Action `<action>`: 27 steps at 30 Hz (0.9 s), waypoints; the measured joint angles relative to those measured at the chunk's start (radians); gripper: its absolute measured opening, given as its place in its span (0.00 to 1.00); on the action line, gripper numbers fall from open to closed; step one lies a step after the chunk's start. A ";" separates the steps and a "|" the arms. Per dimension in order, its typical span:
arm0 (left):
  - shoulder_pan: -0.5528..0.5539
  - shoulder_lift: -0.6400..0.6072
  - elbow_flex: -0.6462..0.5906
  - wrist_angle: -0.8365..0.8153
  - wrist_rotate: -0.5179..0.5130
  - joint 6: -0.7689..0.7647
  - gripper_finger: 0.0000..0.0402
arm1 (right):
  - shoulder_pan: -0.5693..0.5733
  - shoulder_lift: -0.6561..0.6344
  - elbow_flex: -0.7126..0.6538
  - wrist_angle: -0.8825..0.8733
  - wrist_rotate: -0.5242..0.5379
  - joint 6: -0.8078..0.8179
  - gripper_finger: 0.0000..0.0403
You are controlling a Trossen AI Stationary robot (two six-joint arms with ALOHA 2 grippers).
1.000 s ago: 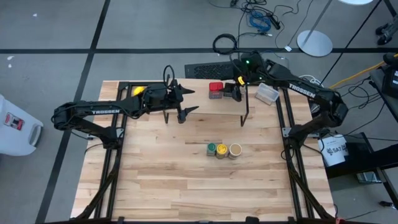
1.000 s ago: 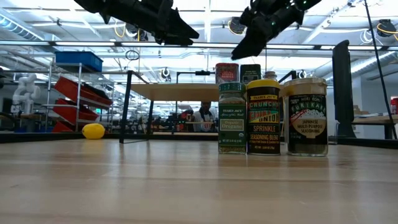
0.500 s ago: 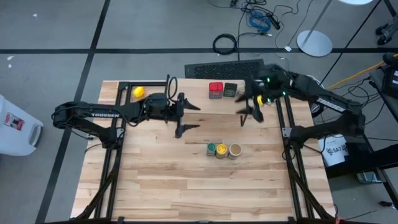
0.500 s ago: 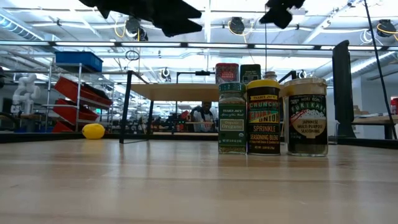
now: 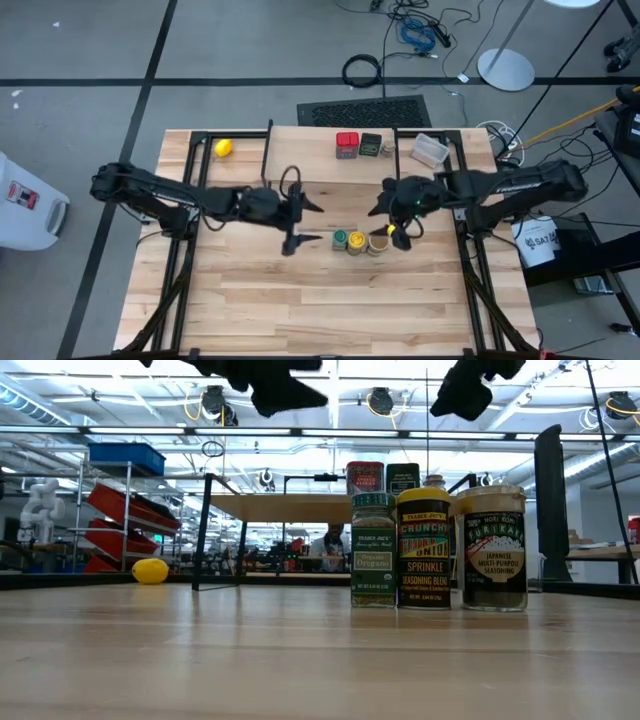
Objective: Shelf spices
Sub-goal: Put the green seasoning bottle on the shelf
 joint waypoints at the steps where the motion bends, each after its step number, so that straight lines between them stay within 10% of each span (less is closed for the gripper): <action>1: -0.012 0.014 0.000 0.000 -0.041 0.001 0.86 | 0.011 0.000 -0.018 0.027 0.000 0.005 0.60; 17: -0.030 0.317 0.000 0.208 -0.206 -0.014 0.86 | 0.020 0.000 -0.027 0.089 0.015 0.028 0.60; 27: -0.027 0.371 0.001 0.252 -0.095 -0.048 0.86 | 0.020 0.000 -0.027 0.088 0.014 -0.016 0.60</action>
